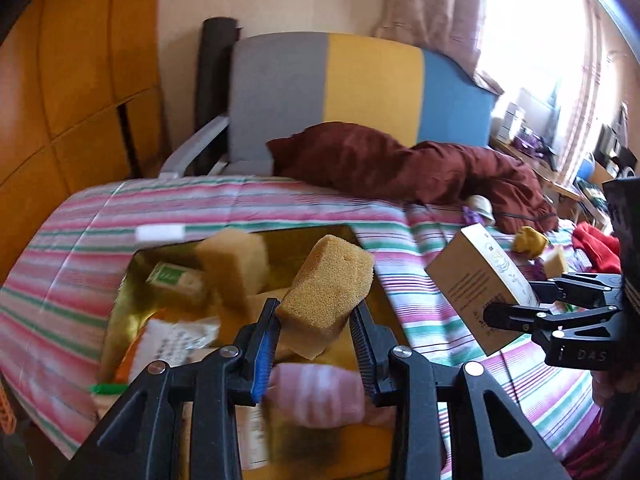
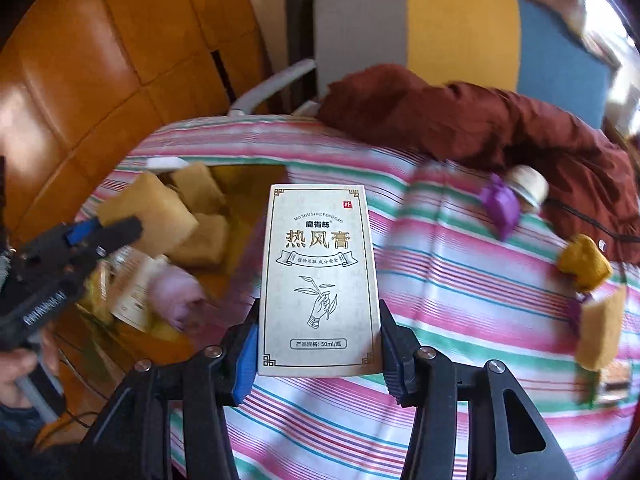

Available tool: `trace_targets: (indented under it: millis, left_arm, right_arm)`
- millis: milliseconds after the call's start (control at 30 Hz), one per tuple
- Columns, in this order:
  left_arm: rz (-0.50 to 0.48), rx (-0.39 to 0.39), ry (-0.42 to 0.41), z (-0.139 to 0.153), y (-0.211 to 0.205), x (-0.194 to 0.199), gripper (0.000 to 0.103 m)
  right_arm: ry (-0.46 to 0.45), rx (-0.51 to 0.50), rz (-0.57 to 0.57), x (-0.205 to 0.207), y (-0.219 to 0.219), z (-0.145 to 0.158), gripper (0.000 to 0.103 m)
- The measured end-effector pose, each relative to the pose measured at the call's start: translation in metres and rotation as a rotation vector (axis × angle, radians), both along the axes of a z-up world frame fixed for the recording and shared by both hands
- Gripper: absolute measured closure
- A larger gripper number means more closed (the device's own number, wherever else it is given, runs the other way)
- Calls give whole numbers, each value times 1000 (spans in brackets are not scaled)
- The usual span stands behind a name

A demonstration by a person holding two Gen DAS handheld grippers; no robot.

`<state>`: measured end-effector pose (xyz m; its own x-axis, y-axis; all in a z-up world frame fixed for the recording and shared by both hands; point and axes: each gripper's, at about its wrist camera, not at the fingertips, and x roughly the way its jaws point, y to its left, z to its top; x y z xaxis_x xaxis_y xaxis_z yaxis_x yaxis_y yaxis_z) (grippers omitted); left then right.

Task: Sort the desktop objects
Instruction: 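Carry the sponge and white box to the tray and release them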

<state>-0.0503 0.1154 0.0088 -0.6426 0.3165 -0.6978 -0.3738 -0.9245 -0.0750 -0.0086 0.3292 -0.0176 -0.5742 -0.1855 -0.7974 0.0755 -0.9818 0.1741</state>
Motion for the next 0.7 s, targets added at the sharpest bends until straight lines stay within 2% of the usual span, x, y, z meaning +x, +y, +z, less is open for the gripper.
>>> trace_targets:
  millis: [300, 533, 600, 633, 700]
  left_arm:
    - [123, 52, -47, -12, -60, -26, 68]
    - [149, 30, -49, -16, -69, -38, 66]
    - [170, 22, -60, -18, -69, -42, 58]
    - [181, 21, -59, -18, -70, -41, 50]
    - [190, 15, -55, -18, -70, -39, 47]
  right_arm:
    - [-17, 7, 47, -33, -72, 0, 52]
    - [-31, 17, 39, -54, -98, -8, 52]
    - [-35, 24, 22, -59, -101, -11, 51]
    - [-33, 26, 12, -62, -100, -11, 51]
    - [-41, 16, 5, -67, -101, -14, 49]
